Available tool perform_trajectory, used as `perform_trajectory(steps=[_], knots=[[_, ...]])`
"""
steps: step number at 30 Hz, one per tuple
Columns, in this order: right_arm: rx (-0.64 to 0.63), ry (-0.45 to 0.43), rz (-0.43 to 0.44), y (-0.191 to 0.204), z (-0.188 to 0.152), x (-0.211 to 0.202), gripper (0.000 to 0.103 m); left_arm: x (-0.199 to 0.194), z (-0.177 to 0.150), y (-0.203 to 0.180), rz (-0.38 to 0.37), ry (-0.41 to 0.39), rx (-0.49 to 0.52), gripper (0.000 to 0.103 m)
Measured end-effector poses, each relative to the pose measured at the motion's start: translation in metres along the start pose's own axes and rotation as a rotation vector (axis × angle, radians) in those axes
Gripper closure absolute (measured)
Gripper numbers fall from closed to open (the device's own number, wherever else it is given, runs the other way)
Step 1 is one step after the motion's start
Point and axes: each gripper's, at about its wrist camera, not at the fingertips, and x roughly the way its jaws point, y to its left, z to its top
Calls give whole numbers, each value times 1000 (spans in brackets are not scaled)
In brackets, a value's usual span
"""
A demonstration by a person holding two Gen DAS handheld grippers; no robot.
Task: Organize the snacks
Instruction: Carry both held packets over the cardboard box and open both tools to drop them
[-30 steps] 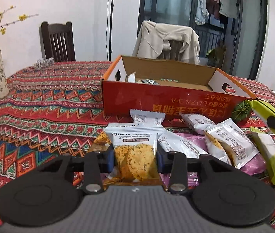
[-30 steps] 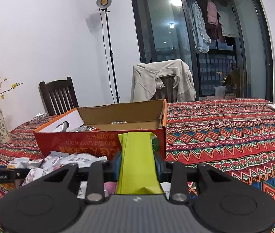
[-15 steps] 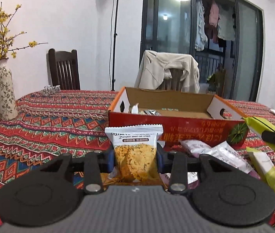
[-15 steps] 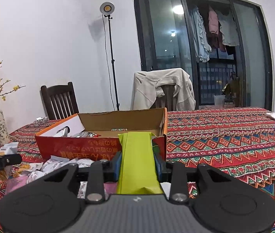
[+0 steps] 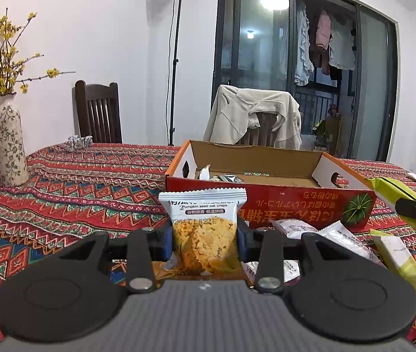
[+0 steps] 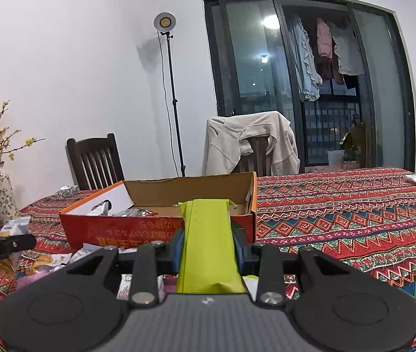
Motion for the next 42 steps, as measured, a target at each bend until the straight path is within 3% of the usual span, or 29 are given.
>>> perform_trajectory(steps=[11,17,22,26,42], knots=[[42,13,34,-8,5,-1,71,-4,4,-6,46,-11,33,63],[64,20,61,-7,18,-5,71,-20,28,-9,40,-64,44,63],[-6,18,79,12,33,-5,71,-31,47,-11,30,-117,24,63],[-19,-4,77,21,47,-1,71,-28,63,-15,2,-110,20,63],[-6,-84,28,35,96,36,71,-9,117,-50,-47,-206,66,63]])
